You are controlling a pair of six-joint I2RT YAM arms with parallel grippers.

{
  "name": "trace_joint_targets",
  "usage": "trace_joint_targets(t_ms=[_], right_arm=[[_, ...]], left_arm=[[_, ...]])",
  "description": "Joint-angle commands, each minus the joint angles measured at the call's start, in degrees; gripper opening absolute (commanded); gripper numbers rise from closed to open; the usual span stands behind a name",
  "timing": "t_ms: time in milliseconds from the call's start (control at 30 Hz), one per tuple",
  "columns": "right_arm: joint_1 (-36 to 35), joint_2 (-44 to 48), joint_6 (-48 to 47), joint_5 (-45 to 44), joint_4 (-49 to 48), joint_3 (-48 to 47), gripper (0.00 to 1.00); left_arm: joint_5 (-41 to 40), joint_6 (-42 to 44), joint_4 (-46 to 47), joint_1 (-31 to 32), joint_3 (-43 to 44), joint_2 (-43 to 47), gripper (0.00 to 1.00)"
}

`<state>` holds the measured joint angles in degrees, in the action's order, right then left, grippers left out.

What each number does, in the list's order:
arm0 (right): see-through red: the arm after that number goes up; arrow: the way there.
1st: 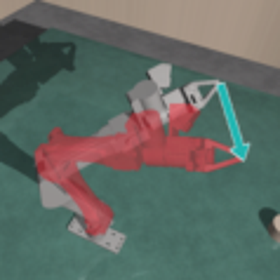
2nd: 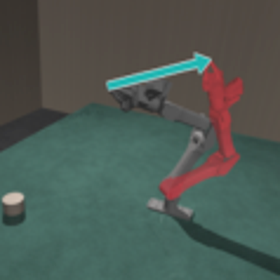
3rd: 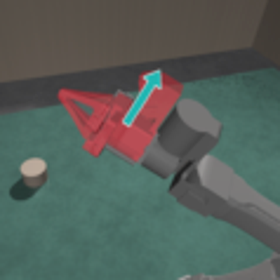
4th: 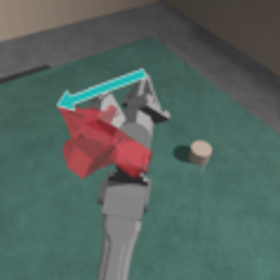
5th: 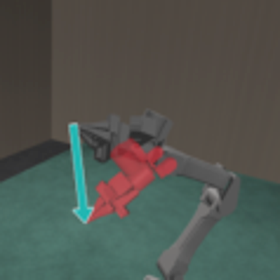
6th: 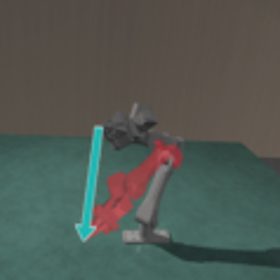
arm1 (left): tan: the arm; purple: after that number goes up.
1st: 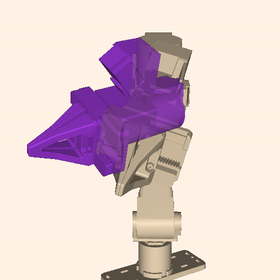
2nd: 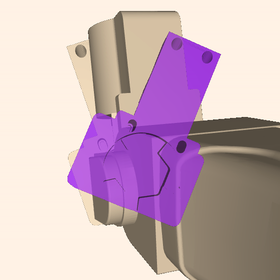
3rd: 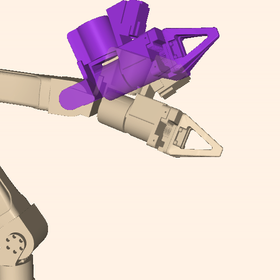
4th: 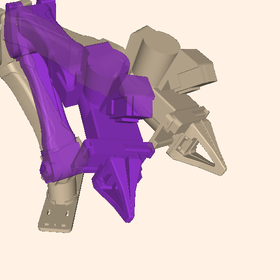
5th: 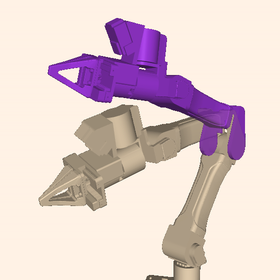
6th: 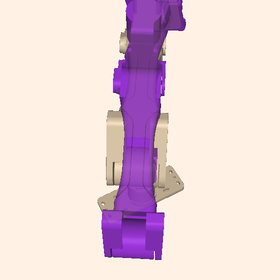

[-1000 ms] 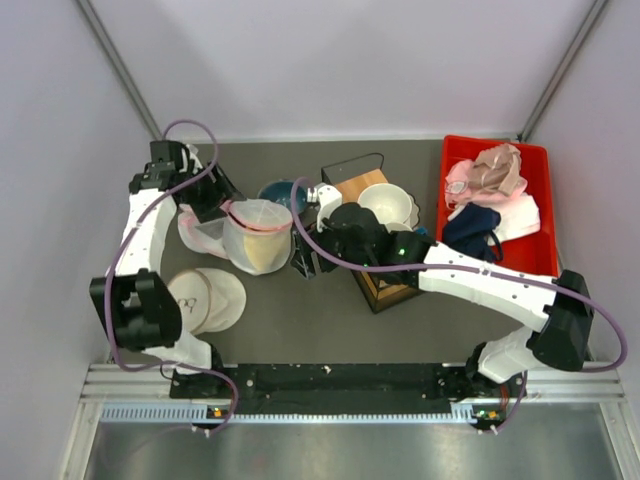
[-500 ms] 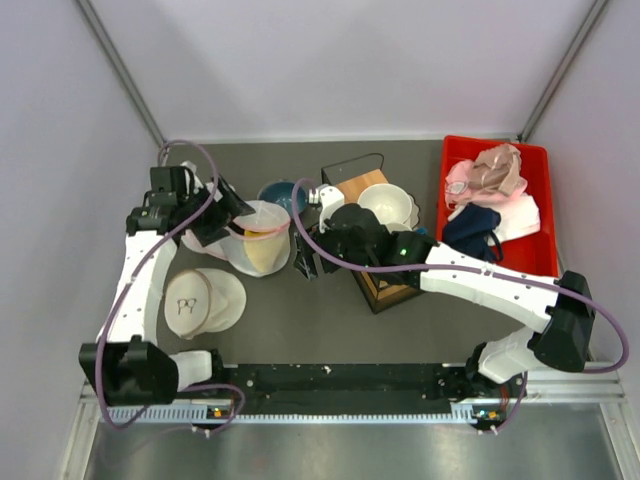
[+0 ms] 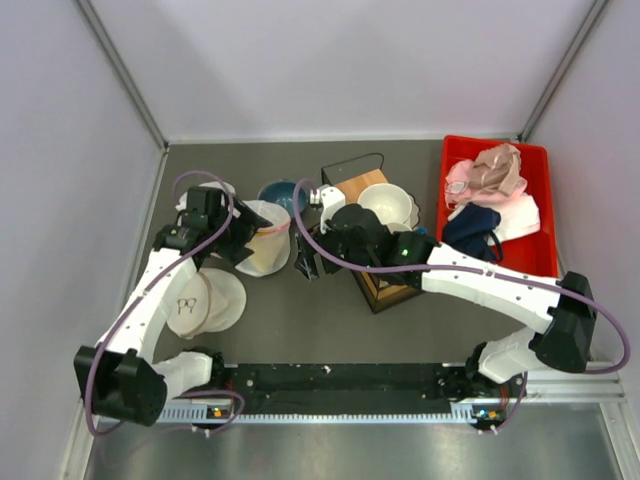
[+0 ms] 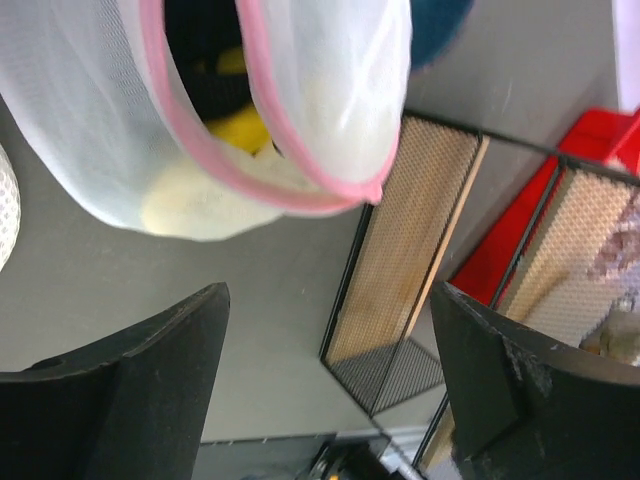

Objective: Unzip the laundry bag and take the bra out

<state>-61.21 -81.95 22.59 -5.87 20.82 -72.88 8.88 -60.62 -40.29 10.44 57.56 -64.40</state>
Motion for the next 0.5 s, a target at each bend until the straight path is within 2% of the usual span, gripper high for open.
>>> trace_joint_targets(t_ms=[0,100,267,367,400,433,467], right_arm=[[0.48,4.08,0.7,0.25,-0.78,1.24,0.77],[0.57,4.96,1.05,-0.46,-0.43,2.13,0.77],[0.57,4.87,1.4,-0.2,-0.25,2.66,0.77],[0.65,4.7,1.32,-0.02,-0.34,2.48,0.77],[0.57,4.61,1.32,-0.02,-0.25,2.48,0.77],[0.65,4.61,1.4,-0.02,-0.25,2.48,0.77],[0.65,4.61,1.32,-0.02,-0.25,2.48,0.77]], left_arm=[[-6.68,-6.79,5.93,0.37,2.12,-4.14,0.86],[-10.27,-8.46,6.62,0.55,2.21,-5.47,0.83],[-11.87,-8.64,8.48,0.55,3.96,-8.98,0.78],[-11.26,-7.59,9.09,0.64,5.28,-11.88,0.56],[-11.08,-6.1,8.74,0.64,5.8,-13.45,0.13],[-9.95,-4.52,9.09,0.55,5.98,-14.25,0.0],[-9.16,-3.11,8.74,0.11,6.42,-14.96,0.0]])
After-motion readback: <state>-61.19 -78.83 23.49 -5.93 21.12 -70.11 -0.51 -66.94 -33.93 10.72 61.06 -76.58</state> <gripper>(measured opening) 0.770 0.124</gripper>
